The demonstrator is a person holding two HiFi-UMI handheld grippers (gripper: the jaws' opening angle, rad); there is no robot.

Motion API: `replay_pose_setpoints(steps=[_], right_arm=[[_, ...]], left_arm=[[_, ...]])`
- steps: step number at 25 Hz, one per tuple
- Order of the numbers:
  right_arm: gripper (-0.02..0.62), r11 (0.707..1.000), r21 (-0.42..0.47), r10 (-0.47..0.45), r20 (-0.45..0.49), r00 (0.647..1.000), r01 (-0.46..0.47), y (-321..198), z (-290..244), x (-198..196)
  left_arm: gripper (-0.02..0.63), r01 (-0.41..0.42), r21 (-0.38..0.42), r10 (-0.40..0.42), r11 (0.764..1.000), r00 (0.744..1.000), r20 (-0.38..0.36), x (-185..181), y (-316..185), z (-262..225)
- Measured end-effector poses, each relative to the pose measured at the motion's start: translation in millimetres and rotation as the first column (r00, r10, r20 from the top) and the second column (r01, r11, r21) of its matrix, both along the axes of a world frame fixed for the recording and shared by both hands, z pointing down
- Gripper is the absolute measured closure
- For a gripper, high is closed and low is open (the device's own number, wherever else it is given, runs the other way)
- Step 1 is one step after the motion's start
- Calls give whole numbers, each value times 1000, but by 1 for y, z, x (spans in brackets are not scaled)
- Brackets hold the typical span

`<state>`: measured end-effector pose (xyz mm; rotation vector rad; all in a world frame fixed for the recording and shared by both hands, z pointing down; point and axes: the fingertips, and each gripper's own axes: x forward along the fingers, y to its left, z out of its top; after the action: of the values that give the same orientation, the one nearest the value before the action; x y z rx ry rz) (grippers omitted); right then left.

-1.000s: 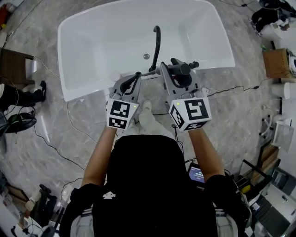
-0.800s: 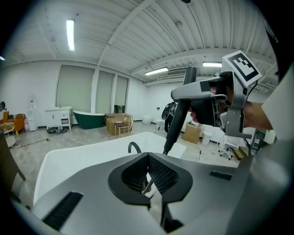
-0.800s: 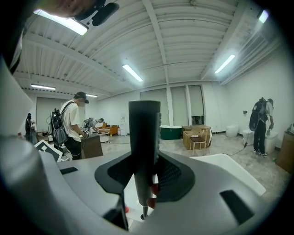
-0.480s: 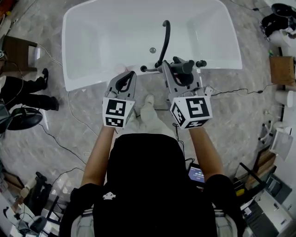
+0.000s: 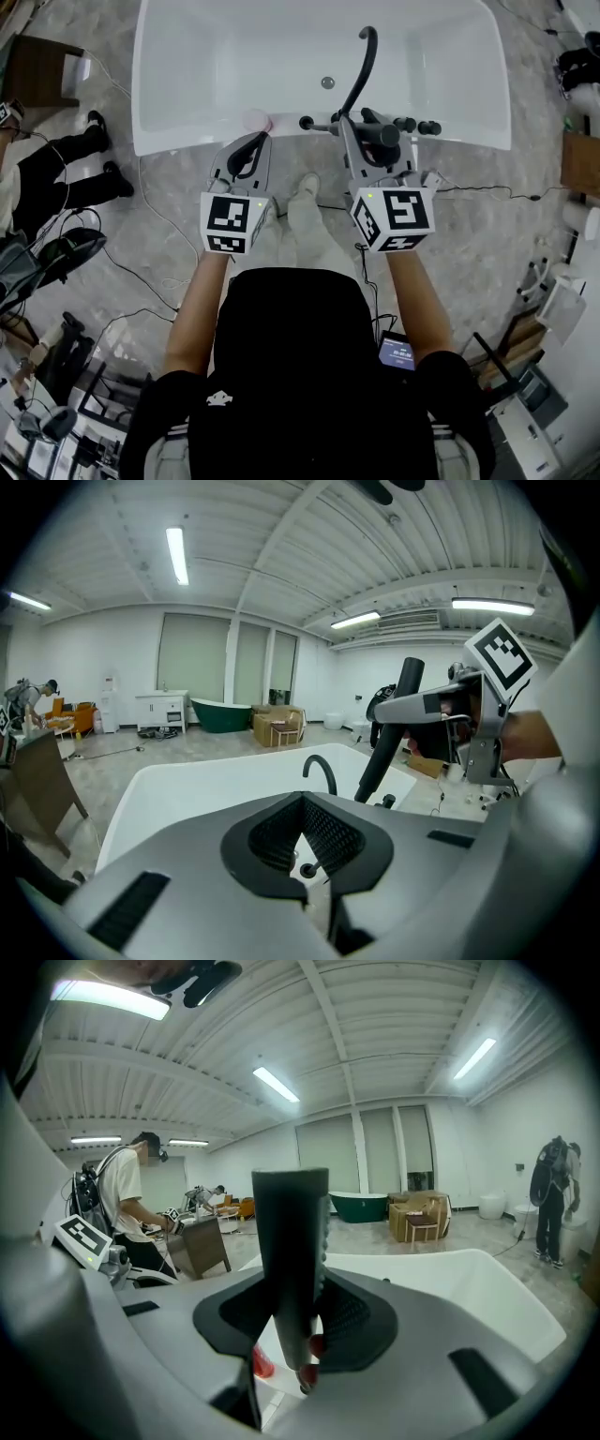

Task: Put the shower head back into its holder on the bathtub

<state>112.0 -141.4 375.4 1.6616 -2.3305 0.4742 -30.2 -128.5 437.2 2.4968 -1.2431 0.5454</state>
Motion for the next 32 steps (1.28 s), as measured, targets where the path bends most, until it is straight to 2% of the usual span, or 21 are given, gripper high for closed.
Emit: replay_pose_setpoints(steps=[13, 19, 26, 32], right_arm=[[459, 991, -118, -58, -19, 998, 56, -14, 97, -11], [459, 982, -171, -84, -33, 996, 77, -21, 135, -18], [459, 967, -226, -132, -59, 990, 115, -17, 189, -4], [459, 953, -277, -156, -85, 984, 127, -40, 218, -27]], left_arm=[[595, 93, -43, -93, 995, 996, 0, -19, -1, 45], [595, 106, -64, -107, 992, 994, -18, -21, -2, 66], [595, 128, -85, -131, 988, 991, -24, -2, 11, 97], [595, 162, -82, -164, 983, 986, -9, -32, -14, 95]])
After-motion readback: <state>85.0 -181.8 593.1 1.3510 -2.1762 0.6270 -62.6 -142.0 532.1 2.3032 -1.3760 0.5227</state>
